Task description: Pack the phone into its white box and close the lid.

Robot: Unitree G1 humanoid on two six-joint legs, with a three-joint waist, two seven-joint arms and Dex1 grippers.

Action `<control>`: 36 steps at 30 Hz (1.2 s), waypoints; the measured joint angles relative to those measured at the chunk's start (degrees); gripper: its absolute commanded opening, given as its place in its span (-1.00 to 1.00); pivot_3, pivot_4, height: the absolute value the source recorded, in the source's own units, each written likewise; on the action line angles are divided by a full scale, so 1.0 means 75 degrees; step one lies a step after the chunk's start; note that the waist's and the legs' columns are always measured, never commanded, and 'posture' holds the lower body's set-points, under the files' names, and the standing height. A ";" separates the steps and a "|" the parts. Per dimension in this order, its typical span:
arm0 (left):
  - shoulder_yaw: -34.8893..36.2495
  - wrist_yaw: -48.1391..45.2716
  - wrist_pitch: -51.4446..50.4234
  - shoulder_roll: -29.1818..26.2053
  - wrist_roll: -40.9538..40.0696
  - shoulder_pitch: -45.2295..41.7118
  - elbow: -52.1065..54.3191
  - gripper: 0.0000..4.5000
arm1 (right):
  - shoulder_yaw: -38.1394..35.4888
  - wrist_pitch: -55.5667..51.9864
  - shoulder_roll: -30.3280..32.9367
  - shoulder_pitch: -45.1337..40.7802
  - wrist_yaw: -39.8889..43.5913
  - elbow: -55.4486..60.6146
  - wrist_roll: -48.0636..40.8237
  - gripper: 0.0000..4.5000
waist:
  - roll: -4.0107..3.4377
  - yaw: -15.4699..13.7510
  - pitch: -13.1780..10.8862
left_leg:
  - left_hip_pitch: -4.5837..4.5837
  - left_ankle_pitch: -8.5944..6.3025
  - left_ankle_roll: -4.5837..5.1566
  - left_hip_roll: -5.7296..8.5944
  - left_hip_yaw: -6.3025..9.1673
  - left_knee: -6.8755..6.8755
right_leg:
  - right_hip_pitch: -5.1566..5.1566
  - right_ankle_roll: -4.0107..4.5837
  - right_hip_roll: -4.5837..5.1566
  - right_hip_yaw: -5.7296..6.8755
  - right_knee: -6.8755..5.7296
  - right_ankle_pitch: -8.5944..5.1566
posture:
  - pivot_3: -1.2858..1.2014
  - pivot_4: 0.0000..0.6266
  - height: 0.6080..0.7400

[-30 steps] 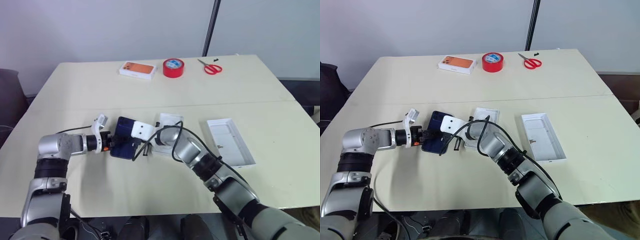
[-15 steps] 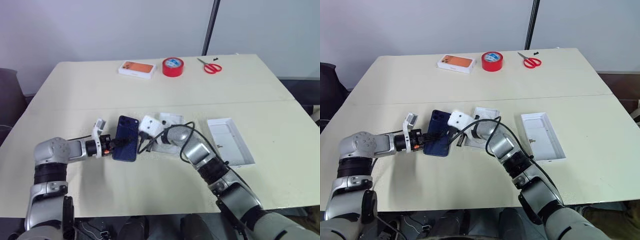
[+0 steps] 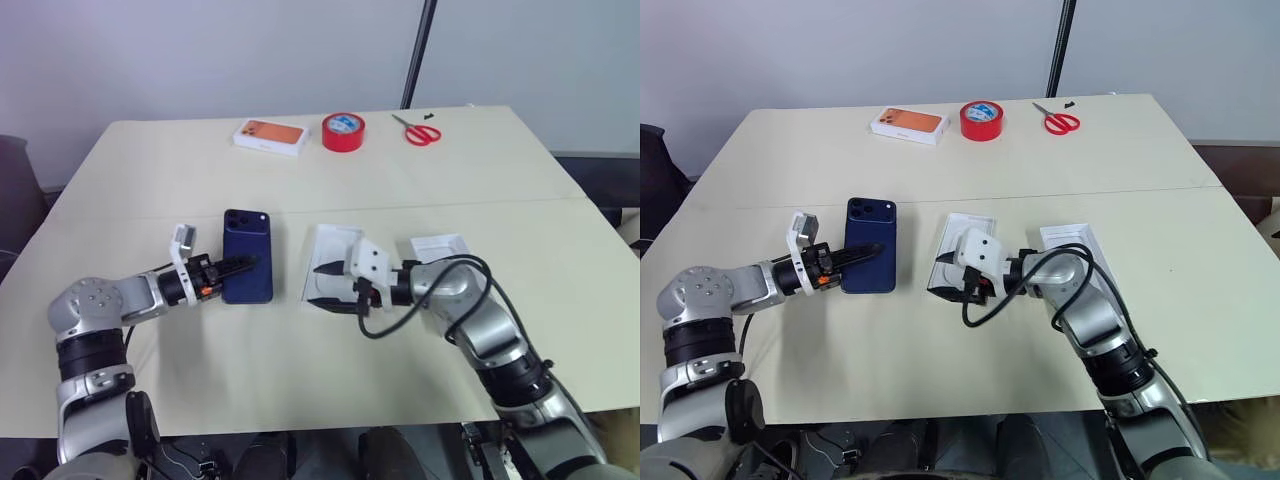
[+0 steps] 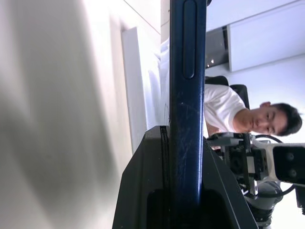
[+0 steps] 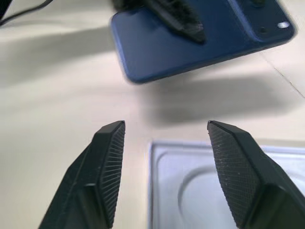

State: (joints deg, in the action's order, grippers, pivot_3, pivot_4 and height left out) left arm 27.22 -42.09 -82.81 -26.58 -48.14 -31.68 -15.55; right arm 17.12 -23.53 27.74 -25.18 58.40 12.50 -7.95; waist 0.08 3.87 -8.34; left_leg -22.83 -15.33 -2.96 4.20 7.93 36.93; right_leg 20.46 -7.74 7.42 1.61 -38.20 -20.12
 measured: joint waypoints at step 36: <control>0.0207 0.1132 -0.1090 0.0203 -0.0756 -0.0682 0.0722 -0.89 | 0.0553 0.1643 -0.0018 0.0392 -0.0473 -0.1079 0.0979 -0.99 | 0.0043 -0.0150 -0.0026 | -0.0008 0.0001 -0.0001 -0.0001 0.0000 0.0010 | 0.0001 0.0000 -0.0002 0.0000 0.0005 0.0000 | 0.03 -0.52 1.00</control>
State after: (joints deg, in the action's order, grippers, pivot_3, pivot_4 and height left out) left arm 28.77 -33.60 -90.99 -25.06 -53.81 -36.80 -10.13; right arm 21.27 -11.21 27.60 -22.24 54.85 4.40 -0.61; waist 0.41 2.74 -8.54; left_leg -22.89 -15.32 -2.97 4.19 7.93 37.00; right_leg 20.47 -7.74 7.41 1.61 -38.16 -20.11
